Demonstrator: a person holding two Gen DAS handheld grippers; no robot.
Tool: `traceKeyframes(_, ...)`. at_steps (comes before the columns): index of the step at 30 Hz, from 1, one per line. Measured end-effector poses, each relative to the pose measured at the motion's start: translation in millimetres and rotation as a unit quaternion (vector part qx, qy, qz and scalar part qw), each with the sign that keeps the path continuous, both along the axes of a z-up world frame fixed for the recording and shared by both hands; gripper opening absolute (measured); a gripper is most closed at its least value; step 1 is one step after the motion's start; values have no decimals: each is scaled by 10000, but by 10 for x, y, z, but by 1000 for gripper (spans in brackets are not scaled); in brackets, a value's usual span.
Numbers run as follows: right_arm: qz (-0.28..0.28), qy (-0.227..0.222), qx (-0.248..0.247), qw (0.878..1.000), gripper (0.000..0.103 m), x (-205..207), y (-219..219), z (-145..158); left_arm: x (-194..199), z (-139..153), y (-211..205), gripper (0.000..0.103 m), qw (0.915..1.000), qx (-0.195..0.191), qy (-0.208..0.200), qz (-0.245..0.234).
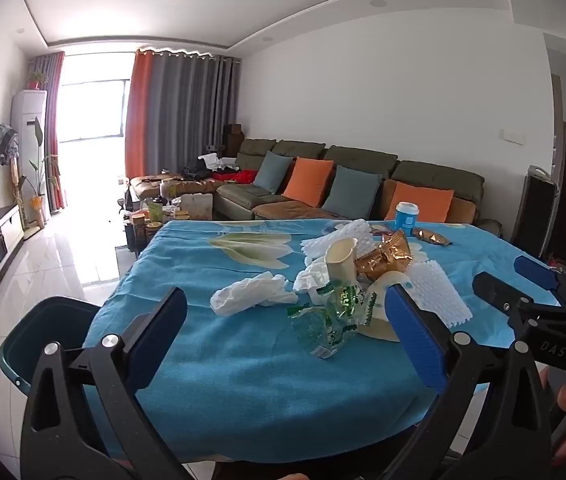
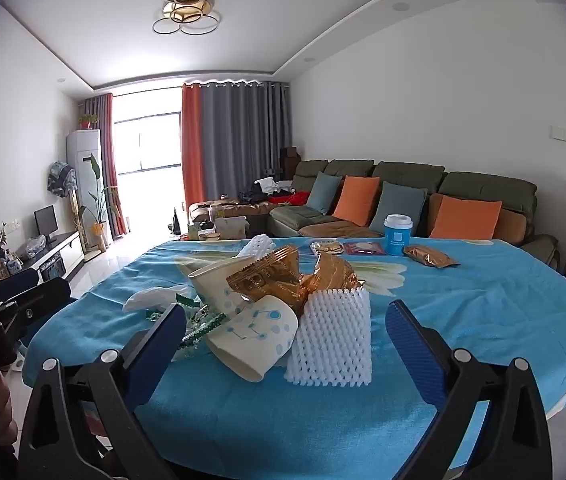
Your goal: Collect trash
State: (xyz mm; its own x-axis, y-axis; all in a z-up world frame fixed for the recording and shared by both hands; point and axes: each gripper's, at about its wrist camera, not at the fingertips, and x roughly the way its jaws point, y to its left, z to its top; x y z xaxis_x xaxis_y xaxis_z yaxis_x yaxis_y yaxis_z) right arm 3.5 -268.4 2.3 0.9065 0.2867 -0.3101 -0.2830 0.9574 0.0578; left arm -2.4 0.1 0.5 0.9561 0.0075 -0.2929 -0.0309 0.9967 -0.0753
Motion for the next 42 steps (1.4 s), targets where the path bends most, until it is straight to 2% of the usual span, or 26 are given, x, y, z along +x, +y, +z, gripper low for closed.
traceKeyframes(3,40,54,-26,10000,96,9,22,0,39,-13,48,97,9999,-40,84,-36)
traceKeyframes(4,61,48,-30,10000,96,12,31,3,-10,-24,-29,97,10000,91,-20,-30)
traceKeyframes(7,77,48,-28,10000,96,35,13,28,0,13,-87,97,9999,132,22,-17)
traceKeyframes(24,16,-77,-35,10000,96,-3,22,49,35,11,42,97,9999,-98,18,38)
traceKeyframes(42,13,-171,-78,9998,96,-42,47,55,5,-13,4,97,9999,-167,17,-37)
